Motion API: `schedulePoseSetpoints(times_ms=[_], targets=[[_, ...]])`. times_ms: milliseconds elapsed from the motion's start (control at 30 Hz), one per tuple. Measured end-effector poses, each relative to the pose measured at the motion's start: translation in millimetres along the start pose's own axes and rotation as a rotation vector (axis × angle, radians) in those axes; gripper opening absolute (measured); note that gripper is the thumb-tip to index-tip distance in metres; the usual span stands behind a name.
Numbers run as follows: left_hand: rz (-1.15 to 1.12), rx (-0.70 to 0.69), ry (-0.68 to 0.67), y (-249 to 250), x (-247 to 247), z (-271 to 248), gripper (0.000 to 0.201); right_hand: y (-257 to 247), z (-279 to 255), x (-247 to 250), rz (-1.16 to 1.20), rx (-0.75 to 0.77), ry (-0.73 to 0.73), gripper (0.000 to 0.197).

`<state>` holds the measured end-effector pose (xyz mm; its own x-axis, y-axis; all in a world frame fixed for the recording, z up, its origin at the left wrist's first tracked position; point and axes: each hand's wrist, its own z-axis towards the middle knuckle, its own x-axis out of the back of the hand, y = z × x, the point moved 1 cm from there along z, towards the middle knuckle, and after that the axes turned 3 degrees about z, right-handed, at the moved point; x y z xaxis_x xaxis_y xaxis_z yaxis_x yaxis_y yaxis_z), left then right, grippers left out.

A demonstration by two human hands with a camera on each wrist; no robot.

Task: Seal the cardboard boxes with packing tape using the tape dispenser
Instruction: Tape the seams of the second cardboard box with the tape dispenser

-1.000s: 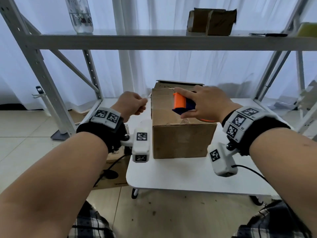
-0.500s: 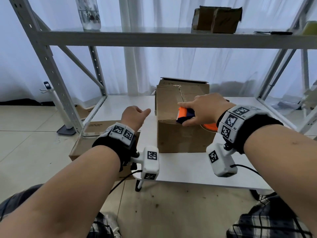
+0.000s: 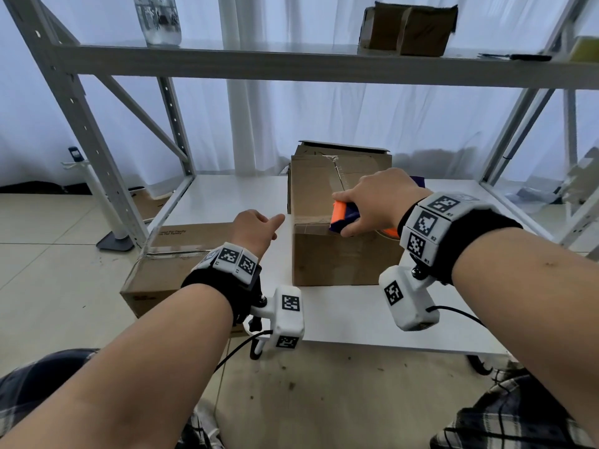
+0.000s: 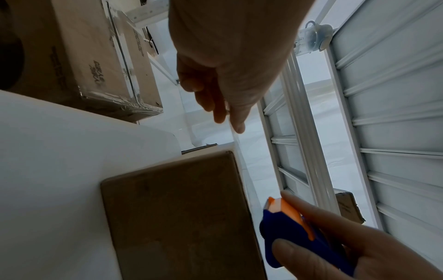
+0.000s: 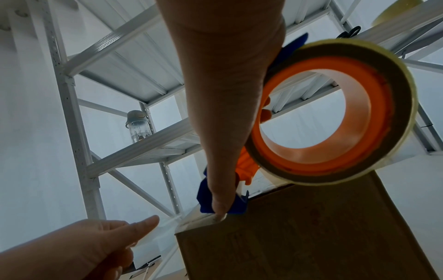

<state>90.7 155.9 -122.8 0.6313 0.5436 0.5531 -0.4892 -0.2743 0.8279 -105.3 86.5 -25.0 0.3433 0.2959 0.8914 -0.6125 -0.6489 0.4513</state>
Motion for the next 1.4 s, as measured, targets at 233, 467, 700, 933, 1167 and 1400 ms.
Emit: schedulePoseSetpoints(times_ms=[233,467,700,933,1167,1400], targets=[[0.010,-0.002,0.016,-1,-4,1,0.034,-1,9,3,0.000,-0.001,-0.019,0.075],[0.006,0.001,0.035,-4,-7,3,0.033,1,13,5,-0.006,0.005,-0.027,0.079],[0.033,-0.003,0.045,-7,-10,7,0.032,1,17,3,-0.010,0.008,-0.039,0.080],[0.023,0.023,0.015,-11,-18,6,0.031,0,17,-5,0.007,0.001,-0.060,0.078],[-0.023,0.042,0.031,-11,-20,4,0.030,1,16,-11,0.021,-0.002,-0.057,0.078],[-0.047,-0.123,0.165,10,-7,6,0.028,4,13,-6,0.037,-0.019,-0.038,0.077]])
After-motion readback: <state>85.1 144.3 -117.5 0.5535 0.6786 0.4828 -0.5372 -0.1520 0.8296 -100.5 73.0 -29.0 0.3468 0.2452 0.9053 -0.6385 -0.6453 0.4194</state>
